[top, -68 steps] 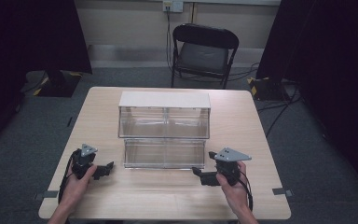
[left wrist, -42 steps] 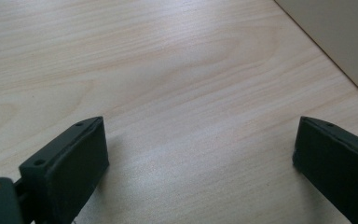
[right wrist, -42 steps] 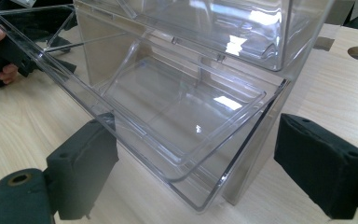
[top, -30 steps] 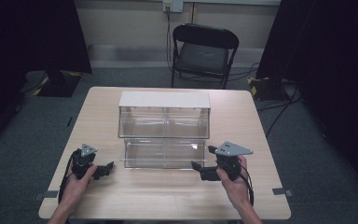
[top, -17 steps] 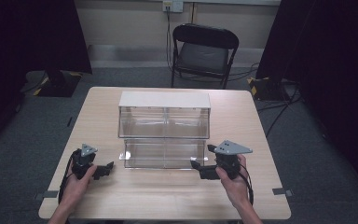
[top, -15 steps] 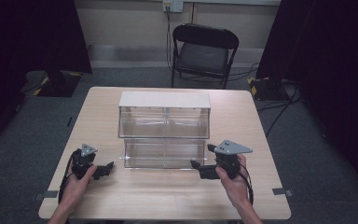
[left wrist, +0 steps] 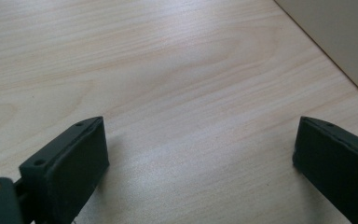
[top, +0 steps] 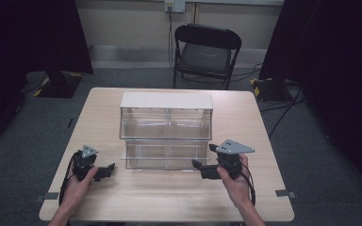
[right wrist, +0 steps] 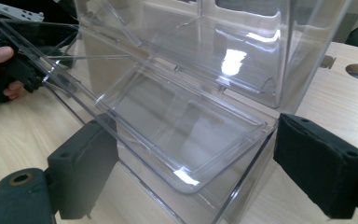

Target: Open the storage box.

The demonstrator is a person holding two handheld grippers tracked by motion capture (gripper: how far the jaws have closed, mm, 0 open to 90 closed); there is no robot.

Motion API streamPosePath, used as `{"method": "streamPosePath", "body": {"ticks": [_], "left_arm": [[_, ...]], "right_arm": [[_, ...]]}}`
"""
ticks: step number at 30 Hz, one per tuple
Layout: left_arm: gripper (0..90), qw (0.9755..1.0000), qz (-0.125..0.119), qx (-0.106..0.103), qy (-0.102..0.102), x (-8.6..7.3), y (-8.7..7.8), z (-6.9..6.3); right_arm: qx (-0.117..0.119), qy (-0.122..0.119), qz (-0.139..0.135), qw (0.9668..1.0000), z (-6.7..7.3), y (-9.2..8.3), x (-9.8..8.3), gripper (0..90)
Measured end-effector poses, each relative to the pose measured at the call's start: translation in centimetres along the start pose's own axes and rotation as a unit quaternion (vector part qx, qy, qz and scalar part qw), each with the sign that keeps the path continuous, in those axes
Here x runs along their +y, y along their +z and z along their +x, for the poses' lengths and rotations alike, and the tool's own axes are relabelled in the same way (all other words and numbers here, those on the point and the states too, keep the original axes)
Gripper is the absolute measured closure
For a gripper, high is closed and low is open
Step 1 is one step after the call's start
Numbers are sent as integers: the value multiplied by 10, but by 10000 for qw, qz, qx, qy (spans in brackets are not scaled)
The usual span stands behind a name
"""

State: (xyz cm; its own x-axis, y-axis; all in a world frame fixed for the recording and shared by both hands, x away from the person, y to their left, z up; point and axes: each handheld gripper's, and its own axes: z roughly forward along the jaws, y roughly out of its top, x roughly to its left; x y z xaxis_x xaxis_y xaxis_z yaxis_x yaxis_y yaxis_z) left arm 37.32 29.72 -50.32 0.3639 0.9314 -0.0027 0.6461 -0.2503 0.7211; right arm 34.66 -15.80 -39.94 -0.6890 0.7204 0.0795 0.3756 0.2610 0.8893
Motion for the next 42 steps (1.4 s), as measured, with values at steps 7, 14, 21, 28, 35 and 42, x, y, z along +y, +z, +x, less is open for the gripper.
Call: {"method": "streamPosePath", "body": {"ticks": [7, 14, 21, 28, 35, 42], "left_arm": [[26, 10000, -7, -8, -22, 0, 0, 0], [26, 10000, -1, 1, 0, 0, 0, 0], [27, 10000, -1, 5, 4, 0, 0, 0], [26, 10000, -1, 0, -1, 0, 0, 0], [26, 10000, -8, -11, -25, 0, 0, 0], [26, 10000, -1, -1, 0, 0, 0, 0]], "right_arm": [[-1, 10, -30, 10000, 0, 0, 2, 131], [3, 23, -50, 10000, -1, 0, 4, 131], [4, 56, -93, 9999, -1, 0, 5, 131], [16, 63, -90, 9999, 0, 2, 7, 131], [-10, 94, -129, 9999, -1, 3, 8, 131], [-23, 109, -151, 9998, -2, 3, 10, 131]]}}
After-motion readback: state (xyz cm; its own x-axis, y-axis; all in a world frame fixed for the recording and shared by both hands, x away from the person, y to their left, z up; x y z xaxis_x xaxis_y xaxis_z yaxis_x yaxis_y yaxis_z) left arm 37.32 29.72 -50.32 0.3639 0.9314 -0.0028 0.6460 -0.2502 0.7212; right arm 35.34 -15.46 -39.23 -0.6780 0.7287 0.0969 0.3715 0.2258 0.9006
